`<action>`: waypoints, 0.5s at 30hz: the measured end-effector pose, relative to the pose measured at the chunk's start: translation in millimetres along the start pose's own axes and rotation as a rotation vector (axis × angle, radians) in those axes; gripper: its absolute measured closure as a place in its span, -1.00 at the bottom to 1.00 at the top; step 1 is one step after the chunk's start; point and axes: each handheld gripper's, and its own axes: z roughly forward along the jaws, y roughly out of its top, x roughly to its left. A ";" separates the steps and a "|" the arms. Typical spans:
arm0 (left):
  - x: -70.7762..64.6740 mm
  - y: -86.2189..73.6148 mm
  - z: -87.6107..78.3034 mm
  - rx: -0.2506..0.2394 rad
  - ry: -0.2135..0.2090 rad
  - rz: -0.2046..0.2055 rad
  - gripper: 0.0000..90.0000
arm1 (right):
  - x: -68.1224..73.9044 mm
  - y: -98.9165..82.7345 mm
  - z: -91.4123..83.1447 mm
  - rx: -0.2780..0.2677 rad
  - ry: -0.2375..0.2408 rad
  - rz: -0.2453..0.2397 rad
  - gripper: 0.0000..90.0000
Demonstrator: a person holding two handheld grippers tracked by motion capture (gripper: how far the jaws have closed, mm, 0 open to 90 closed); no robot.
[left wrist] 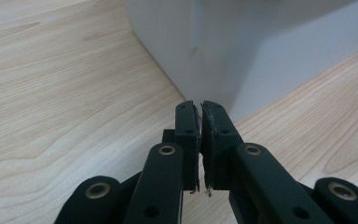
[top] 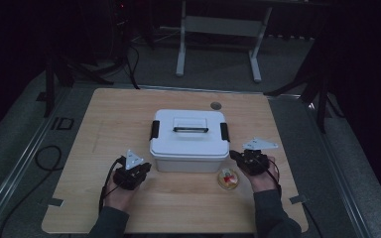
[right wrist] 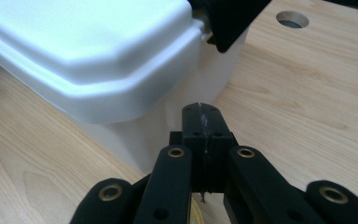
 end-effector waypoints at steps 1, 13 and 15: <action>-0.2 0.5 0.3 -0.001 -0.001 0.003 0.90 | 0.7 1.0 -0.6 -0.003 0.004 -0.005 1.00; -1.9 3.5 1.9 -0.010 -0.013 0.004 0.90 | 5.6 6.3 -4.6 -0.002 0.005 -0.035 1.00; -1.8 3.5 2.0 -0.010 -0.013 0.004 0.90 | 5.3 6.4 -5.0 -0.003 0.006 -0.035 1.00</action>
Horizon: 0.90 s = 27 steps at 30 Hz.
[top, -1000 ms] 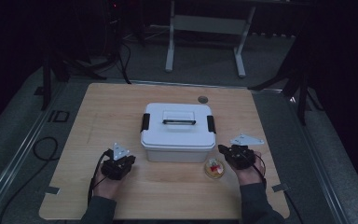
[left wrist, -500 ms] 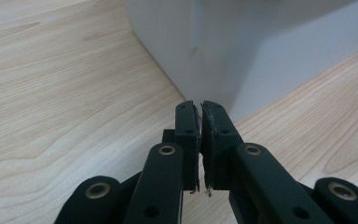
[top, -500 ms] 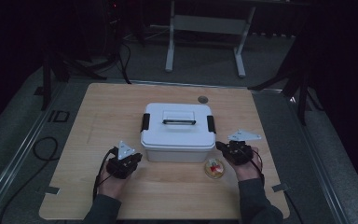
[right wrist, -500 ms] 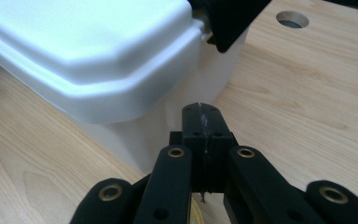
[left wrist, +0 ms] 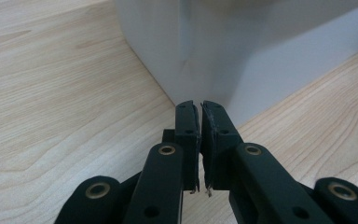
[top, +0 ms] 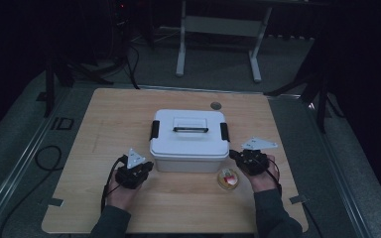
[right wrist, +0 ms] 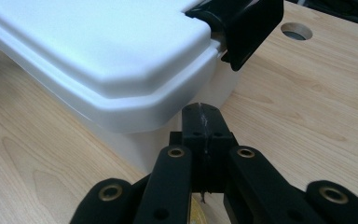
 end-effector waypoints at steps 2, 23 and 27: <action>0.1 0.0 0.3 -0.002 0.000 -0.003 0.90 | 0.1 0.2 -0.4 0.000 0.000 -0.005 1.00; 1.9 -0.2 1.6 0.000 0.005 -0.003 0.90 | 0.0 0.4 -12.9 0.012 0.003 -0.077 1.00; 4.1 -1.4 0.3 0.000 0.011 -0.012 0.90 | -8.4 3.3 -19.6 -0.004 -0.012 -0.060 0.99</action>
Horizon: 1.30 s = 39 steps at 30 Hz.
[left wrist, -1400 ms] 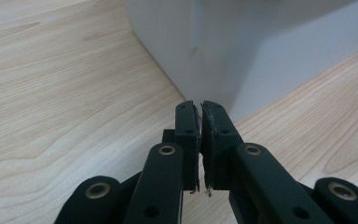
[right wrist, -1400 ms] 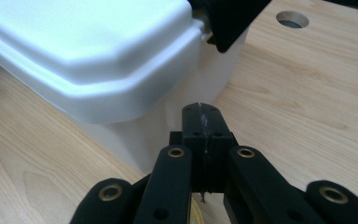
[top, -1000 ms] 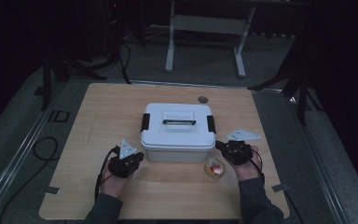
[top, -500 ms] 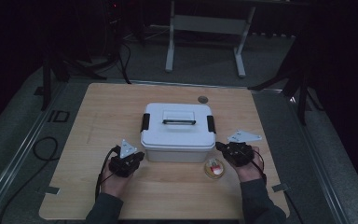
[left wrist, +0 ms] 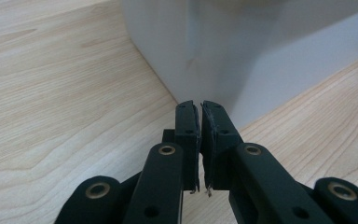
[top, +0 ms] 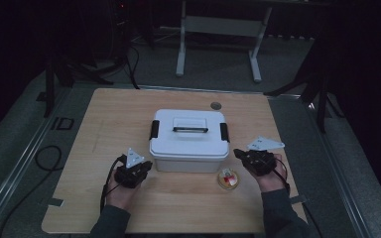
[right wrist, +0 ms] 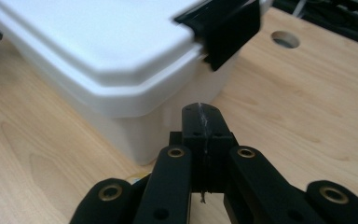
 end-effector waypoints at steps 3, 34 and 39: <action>0.8 -0.6 -0.2 0.002 0.002 -0.001 0.90 | -3.9 4.4 -6.0 -0.010 -0.011 -0.006 0.99; 5.9 -7.6 -1.0 0.023 0.015 -0.017 0.85 | -8.3 100.3 -2.1 0.053 0.136 -0.251 0.33; 7.0 -8.6 -0.4 0.028 0.017 -0.020 0.84 | -9.6 108.2 4.0 0.087 0.167 -0.292 0.32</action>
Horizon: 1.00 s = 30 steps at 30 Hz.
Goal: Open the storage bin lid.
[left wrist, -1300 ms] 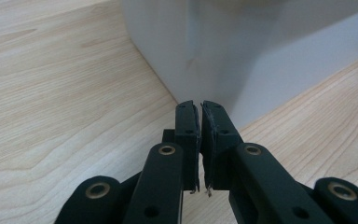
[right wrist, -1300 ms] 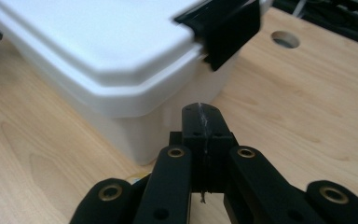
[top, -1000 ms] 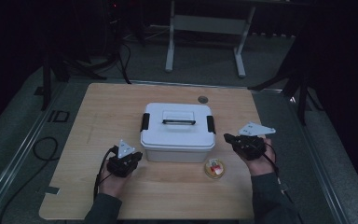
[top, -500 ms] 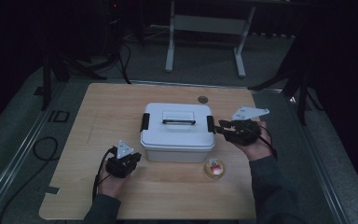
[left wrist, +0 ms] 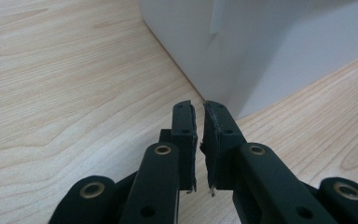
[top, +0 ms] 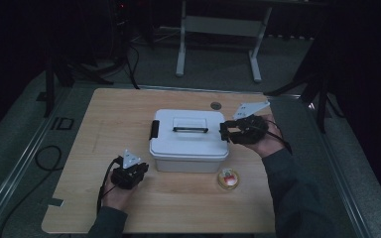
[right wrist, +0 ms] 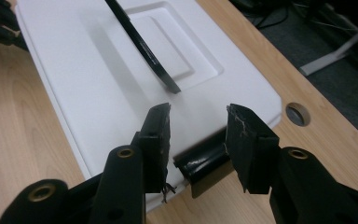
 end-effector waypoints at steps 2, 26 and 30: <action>-0.2 0.0 0.2 0.002 0.001 0.002 0.84 | -0.2 2.3 2.0 0.017 0.002 -0.023 0.32; -1.7 -0.5 3.1 0.014 -0.005 0.011 0.82 | 4.1 33.1 16.9 0.148 0.053 -0.257 0.29; -1.4 -0.6 2.9 0.014 -0.006 0.011 0.81 | 7.9 40.0 20.1 0.174 0.058 -0.292 0.29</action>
